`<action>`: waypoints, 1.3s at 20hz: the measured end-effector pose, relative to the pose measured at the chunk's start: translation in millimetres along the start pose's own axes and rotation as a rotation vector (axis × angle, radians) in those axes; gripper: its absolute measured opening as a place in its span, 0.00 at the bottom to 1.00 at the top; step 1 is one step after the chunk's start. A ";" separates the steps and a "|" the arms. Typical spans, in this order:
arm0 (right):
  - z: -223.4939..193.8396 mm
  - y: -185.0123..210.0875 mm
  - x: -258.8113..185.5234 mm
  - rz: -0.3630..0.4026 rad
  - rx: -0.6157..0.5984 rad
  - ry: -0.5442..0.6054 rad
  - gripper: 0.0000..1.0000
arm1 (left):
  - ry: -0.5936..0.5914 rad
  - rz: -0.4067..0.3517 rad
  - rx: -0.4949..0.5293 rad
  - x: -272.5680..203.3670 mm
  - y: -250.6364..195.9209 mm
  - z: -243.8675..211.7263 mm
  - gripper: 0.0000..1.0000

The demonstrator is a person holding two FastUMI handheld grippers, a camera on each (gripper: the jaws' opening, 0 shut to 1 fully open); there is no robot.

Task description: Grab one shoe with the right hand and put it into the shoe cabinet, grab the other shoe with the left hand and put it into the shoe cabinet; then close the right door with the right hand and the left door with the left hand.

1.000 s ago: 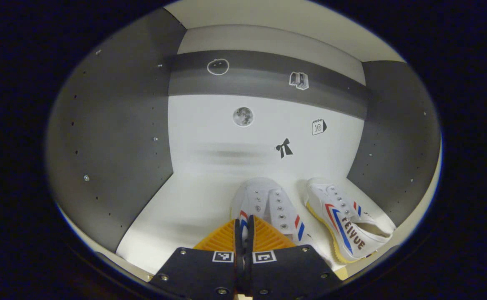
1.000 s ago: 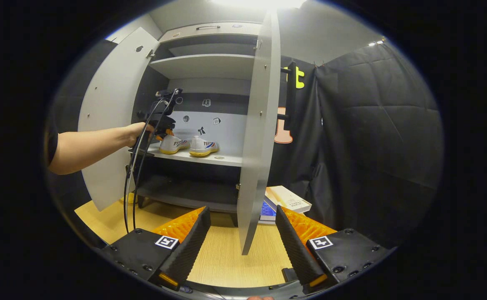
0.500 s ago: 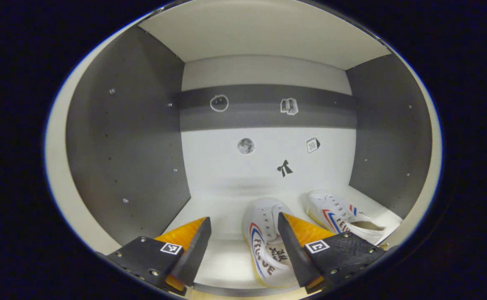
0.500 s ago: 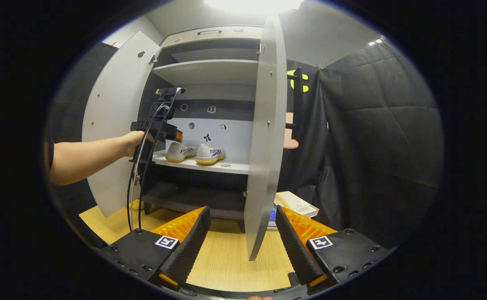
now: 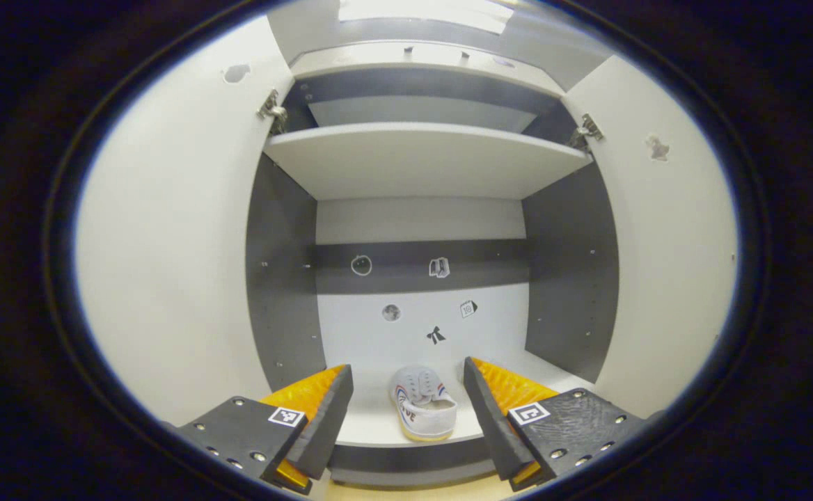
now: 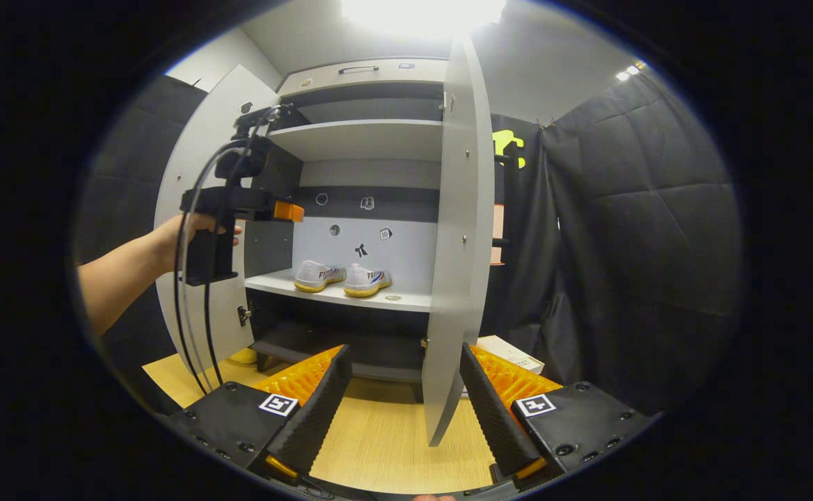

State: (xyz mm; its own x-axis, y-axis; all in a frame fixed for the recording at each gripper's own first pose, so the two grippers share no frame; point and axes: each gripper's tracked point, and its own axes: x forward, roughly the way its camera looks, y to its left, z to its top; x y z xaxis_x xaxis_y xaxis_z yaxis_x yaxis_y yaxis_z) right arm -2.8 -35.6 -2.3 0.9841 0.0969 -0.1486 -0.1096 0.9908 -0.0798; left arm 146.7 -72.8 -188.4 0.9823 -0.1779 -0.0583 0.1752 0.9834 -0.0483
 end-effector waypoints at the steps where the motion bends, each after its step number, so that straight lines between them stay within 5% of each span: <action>1: 2.4 1.5 -0.4 0.005 0.000 -0.005 0.97 | -0.005 -0.004 0.005 -0.3 -0.2 -1.4 0.91; 9: 20.6 11.1 -4.5 0.031 -0.004 -0.043 0.98 | -0.018 -0.027 -0.037 -1.4 -0.8 -0.2 0.91; 26: 55.4 35.7 5.2 0.088 -0.005 -0.097 0.97 | -0.021 0.043 -0.005 1.8 4.3 0.9 0.92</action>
State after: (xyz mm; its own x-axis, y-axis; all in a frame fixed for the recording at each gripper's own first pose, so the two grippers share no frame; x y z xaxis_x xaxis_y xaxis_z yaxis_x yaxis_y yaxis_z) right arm 6.1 5.5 48.7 0.9795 0.1927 -0.0589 -0.1968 0.9776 -0.0752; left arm 149.3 -68.8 -187.7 0.9901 -0.1345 -0.0397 0.1325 0.9899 -0.0510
